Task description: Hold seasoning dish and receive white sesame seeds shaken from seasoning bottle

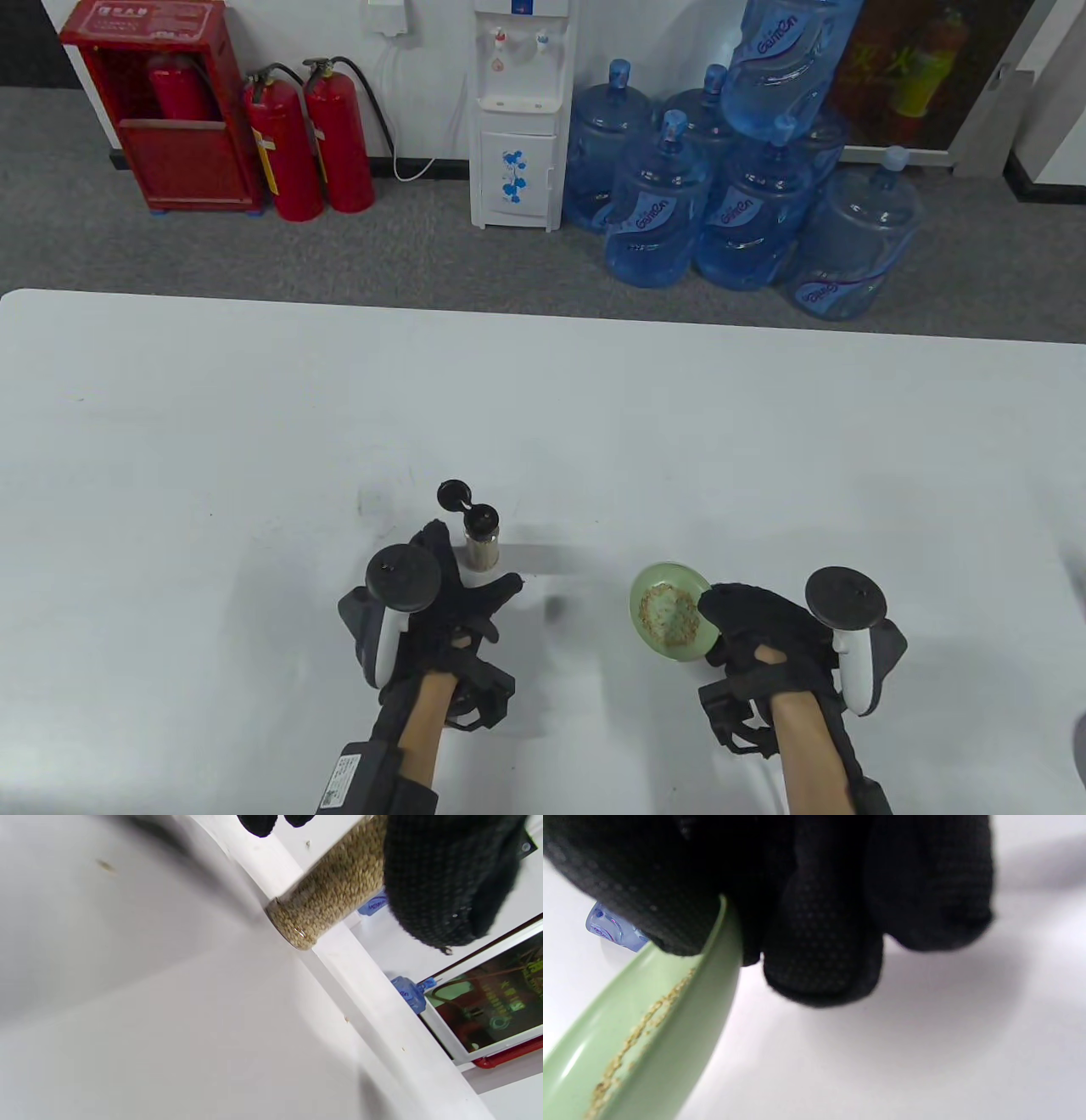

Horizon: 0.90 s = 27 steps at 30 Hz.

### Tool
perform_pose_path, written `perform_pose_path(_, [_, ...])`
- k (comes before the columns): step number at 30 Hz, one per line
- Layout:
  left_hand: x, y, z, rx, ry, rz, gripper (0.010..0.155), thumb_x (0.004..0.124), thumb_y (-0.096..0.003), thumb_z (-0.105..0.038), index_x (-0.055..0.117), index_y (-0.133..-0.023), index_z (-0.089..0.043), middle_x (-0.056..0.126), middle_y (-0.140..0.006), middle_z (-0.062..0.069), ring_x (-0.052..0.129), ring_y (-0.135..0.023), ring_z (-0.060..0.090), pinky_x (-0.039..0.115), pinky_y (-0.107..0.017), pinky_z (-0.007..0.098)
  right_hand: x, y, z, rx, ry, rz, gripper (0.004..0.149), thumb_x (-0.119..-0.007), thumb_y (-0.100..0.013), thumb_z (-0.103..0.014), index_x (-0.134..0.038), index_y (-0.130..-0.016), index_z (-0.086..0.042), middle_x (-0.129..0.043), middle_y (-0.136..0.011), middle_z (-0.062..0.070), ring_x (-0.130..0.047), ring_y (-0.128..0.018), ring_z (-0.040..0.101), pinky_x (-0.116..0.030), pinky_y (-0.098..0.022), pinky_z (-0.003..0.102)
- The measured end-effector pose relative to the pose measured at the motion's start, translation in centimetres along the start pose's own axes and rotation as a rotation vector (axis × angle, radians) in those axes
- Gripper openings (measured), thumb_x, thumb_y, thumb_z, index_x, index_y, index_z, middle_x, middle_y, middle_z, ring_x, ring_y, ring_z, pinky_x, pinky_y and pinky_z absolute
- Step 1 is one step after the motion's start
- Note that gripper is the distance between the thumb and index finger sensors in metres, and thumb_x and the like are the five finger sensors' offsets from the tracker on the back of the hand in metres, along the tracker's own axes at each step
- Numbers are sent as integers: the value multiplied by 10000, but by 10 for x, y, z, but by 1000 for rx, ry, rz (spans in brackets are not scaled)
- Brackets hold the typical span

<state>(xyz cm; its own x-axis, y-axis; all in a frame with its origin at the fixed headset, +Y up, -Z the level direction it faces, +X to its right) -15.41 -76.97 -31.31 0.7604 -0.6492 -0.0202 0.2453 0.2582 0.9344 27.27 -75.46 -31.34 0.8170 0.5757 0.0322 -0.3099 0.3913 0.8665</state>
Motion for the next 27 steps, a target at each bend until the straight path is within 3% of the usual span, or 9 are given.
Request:
perform_pose_path(5, [-14,27,12,45,-10,-17,1072,936,-337,-641,362,-1143,-231,323,-1197,47,308,-1146,426,278,-820,638,5,0,2,-6,4,40,388,-959,-414,-503,-1009,-708,-256,-931,-738,9,-1030,-403,109,-905,-314,304])
perform_pose_path(10, [-25,45,14,119,110,-92,1029,917,-341,-658,414,-1137,-241,370,-1192,46,359,-1140,423,308,-816,639,7,0,5,-12,10,67,390,-963,-405,-508,-1012,-699,-255,-972,-596,-23,-994,-279,74,-884,-235,287])
perform_pose_path(13, [-29,47,13,135,86,-105,1008,897,-344,-668,433,-1131,-242,396,-1186,44,383,-1136,420,336,-816,632,5,0,6,-13,18,67,395,-962,-406,-510,-1009,-705,-256,-1004,-498,-55,-994,-197,59,-886,-175,277])
perform_pose_path(17, [-40,51,16,161,-17,-213,967,886,-344,-672,494,-1116,-241,471,-1169,44,465,-1120,414,381,-807,634,4,-4,2,-20,-16,67,388,-956,-419,-509,-1008,-710,-257,-1022,-470,-60,-1013,-167,62,-897,-146,276])
perform_pose_path(20, [-42,51,17,155,-13,-224,947,877,-349,-674,516,-1110,-241,495,-1162,41,487,-1114,414,394,-806,632,4,-11,-9,-42,-31,91,396,-962,-412,-499,-1007,-713,-245,-1031,-470,-46,-1027,-159,78,-901,-138,285])
perform_pose_path(27, [-43,53,17,157,31,-219,927,862,-358,-679,528,-1105,-245,510,-1158,37,501,-1111,411,400,-807,630,-9,-38,-31,-124,129,184,403,-949,-415,-506,-1003,-719,-247,-1028,-482,-51,-1033,-178,73,-905,-152,279])
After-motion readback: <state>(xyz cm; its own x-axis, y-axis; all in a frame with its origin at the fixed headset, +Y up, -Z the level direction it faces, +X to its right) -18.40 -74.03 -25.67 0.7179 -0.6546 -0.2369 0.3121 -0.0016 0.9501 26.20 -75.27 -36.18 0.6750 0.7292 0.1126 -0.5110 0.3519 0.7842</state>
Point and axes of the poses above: the tracker on the back of each hand, its own z axis roughly to the little-finger side, its own y axis roughly from the fingertips to the wrist, x = y × z, the point moved 4 cm from there along -y, roughly from the wrist to the fingertips
